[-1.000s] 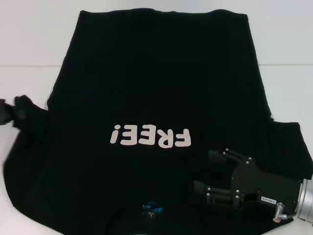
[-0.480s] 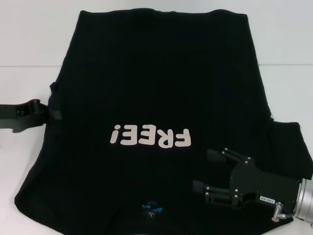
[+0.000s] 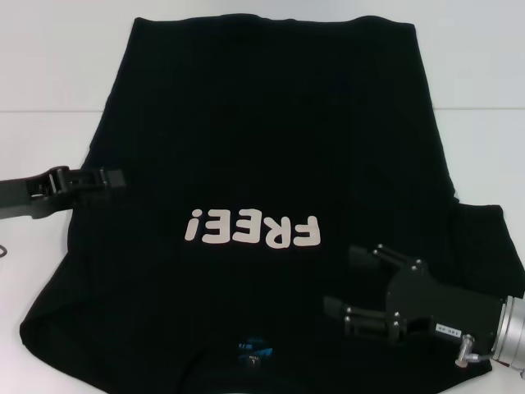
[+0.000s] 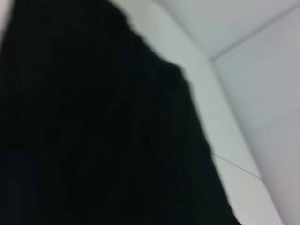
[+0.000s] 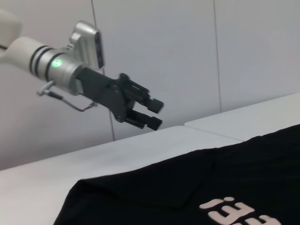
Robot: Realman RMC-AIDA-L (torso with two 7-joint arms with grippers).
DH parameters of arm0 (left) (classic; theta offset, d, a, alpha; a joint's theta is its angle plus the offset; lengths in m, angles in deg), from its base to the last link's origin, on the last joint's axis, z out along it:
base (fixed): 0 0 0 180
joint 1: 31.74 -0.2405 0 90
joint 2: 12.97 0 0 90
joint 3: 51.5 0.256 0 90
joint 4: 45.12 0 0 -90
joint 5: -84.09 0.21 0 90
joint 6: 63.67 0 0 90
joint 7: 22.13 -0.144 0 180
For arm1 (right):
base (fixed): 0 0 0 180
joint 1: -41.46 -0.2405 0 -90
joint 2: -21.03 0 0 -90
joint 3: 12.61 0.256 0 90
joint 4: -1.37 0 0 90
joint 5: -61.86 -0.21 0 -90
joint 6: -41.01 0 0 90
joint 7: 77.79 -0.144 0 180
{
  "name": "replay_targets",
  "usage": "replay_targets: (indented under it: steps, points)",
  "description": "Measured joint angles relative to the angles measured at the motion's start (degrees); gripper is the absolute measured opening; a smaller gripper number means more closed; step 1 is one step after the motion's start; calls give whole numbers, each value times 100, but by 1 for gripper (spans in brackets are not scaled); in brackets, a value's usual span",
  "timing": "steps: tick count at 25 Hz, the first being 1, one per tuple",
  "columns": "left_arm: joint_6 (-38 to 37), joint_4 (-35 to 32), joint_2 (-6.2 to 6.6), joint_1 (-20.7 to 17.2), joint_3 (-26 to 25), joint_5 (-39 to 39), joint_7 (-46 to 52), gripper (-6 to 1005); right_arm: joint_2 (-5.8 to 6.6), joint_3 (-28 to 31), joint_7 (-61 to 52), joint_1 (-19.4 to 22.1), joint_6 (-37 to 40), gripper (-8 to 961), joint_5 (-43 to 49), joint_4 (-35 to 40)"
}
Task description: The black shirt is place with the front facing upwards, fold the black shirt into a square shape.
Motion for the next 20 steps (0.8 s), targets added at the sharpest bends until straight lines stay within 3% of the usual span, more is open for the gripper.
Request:
replay_targets:
  steps: [1, 3, 4, 7, 9, 12, 13, 14, 20]
  points:
    - [-115, 5, -1, -48, 0, -115, -297, 265, 0, 2, -14, 3, -6, 941, -34, -3]
    - [-427, 4, -33, -122, 1, -272, -1131, 504, 2, 9, -196, 37, -33, 941, -183, -11]
    - [-626, 4, -73, -163, 5, -325, -1619, 544, 8, 11, -308, 57, -42, 941, -246, -11]
    - [-1136, -21, -325, -366, 8, -419, -3376, 662, 51, 55, -984, 162, -51, 940, -353, 148]
    - [-1253, -72, -622, -551, 67, -408, -4467, 741, 71, 77, -1655, 292, -49, 940, -352, 443]
    - [-1275, -122, -852, -671, 225, -361, -5191, 795, 76, 80, -2732, 615, 21, 940, -330, 1067]
    - [-1275, -122, -852, -671, 225, -361, -5191, 813, 77, 83, -3085, 726, 77, 940, -319, 1274]
    - [-1257, -124, -958, -745, 362, -353, -5695, 831, 79, 89, -3499, 863, 161, 940, -299, 1530]
    - [-1292, -51, -979, -793, 407, -353, -6221, 921, 128, 288, -5958, 1658, 762, 939, -65, 3331]
